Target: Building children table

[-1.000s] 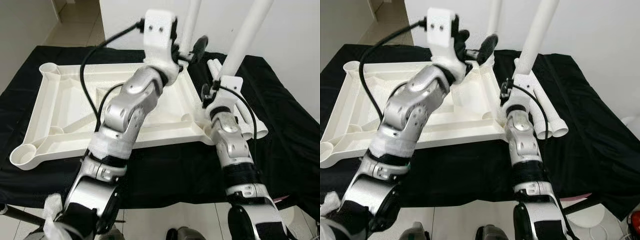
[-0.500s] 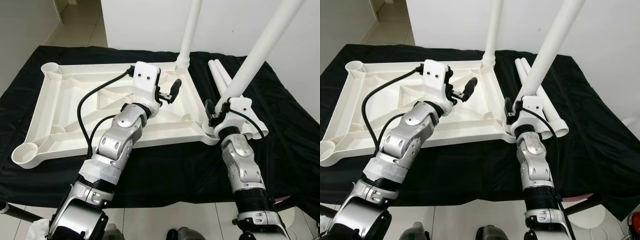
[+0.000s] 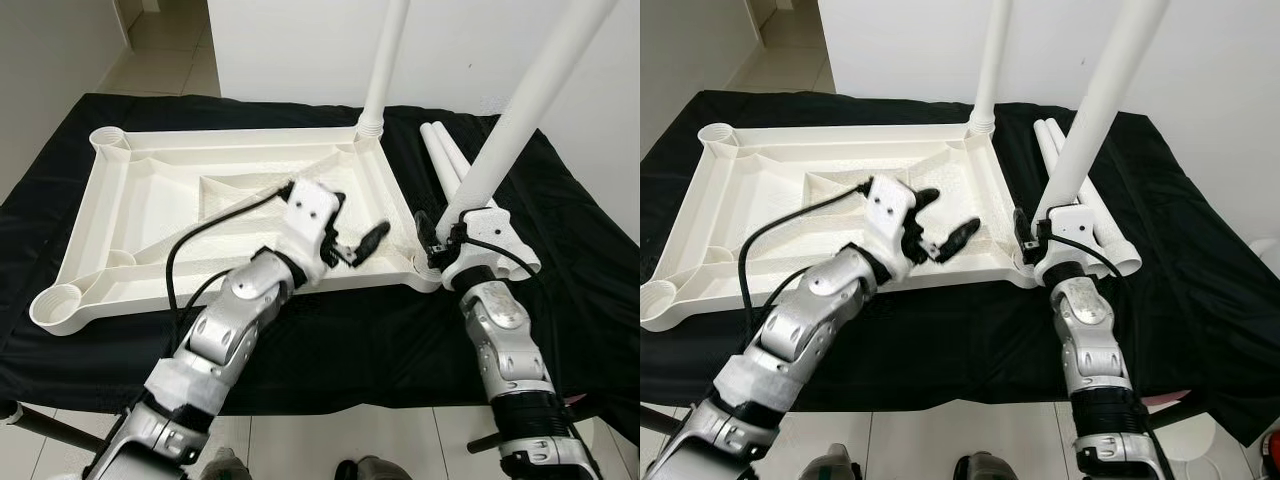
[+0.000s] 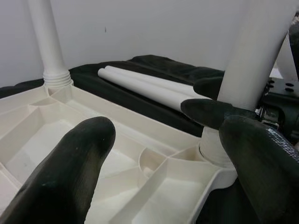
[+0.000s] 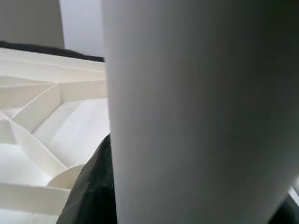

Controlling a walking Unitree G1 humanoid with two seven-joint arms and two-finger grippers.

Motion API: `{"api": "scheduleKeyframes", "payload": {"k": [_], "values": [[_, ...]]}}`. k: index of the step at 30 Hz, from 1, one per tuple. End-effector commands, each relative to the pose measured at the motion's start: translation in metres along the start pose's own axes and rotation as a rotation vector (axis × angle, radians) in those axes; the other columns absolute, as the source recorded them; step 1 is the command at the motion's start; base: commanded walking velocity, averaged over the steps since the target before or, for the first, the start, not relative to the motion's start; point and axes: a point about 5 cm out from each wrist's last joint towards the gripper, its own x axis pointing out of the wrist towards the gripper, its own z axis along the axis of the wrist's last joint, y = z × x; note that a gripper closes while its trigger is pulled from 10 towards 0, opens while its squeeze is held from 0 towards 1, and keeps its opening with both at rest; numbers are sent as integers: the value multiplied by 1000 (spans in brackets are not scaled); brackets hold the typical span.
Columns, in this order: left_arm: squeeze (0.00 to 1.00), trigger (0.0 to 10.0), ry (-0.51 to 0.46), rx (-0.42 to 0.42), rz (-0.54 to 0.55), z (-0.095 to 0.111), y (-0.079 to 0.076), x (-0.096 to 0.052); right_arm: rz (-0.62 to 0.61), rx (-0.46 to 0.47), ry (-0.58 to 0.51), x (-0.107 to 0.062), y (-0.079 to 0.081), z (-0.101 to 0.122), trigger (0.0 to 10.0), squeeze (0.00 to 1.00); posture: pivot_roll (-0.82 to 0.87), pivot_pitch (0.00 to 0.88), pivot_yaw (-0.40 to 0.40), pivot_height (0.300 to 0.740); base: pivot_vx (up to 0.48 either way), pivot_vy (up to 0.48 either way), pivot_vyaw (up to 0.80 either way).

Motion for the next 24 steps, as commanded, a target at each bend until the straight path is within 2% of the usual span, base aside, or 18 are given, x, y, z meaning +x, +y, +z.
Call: {"api": "scheduleKeyframes", "payload": {"k": [1,3,13,16,24], "values": [[0,10000,-1,-1,-136,1,-10,0,10,-19,65,-6,-5,-14,10000,0,44,0,-23,740,0,0,0],[0,10000,-4,5,-150,2,-11,-1,53,-51,86,-7,-3,-19,10000,0,45,0,-23,740,0,0,0],[0,10000,-2,0,-173,3,-14,-5,135,-75,111,-9,3,-28,10000,0,50,0,-25,740,0,0,0],[0,10000,-6,4,-173,5,-14,-6,151,-60,132,-12,6,-35,10000,0,54,7,-29,740,0,0,0],[0,10000,-22,4,-173,10,-15,-5,86,57,211,-14,5,-50,10000,0,52,21,-27,740,0,0,0]]}}
